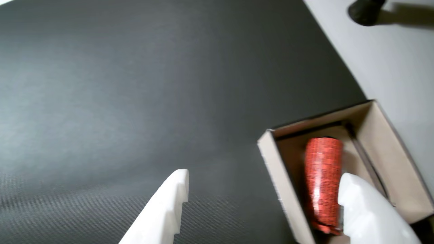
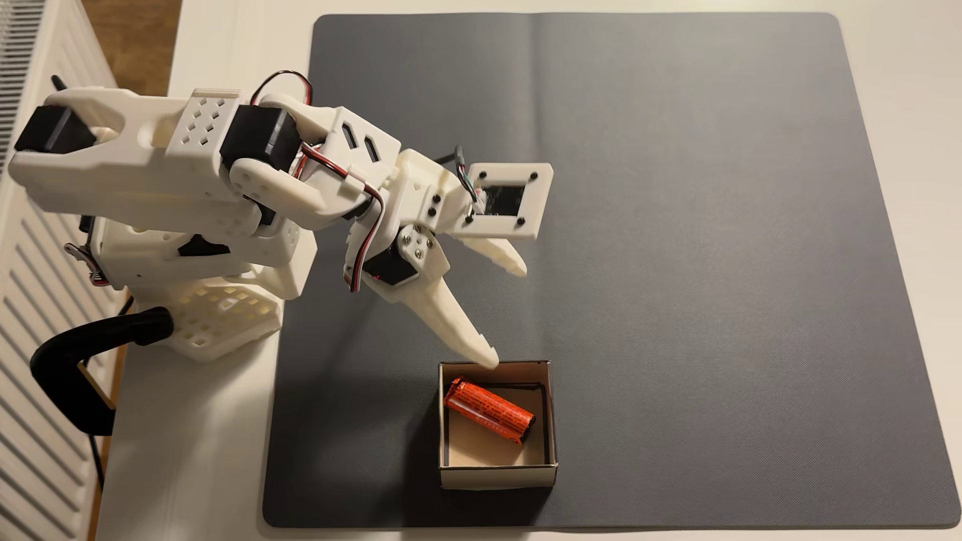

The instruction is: Pick the red object and place it in the box

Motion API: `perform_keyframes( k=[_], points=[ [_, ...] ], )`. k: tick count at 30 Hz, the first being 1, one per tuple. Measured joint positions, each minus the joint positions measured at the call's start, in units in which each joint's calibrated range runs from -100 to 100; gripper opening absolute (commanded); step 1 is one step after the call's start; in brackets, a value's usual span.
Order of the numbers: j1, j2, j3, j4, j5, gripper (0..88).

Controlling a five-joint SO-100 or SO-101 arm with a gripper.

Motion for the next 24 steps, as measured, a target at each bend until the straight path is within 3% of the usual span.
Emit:
perform_keyframes(
  k=[6, 14, 24],
  points=[
    [-6.31, 0.0, -3.74, 1.91, -1.03, 0.0],
    [-6.31, 0.0, -5.02, 11.48, -1.08, 2.5],
    [-6.68, 0.0, 2.01, 12.78, -0.81, 2.8]
  ],
)
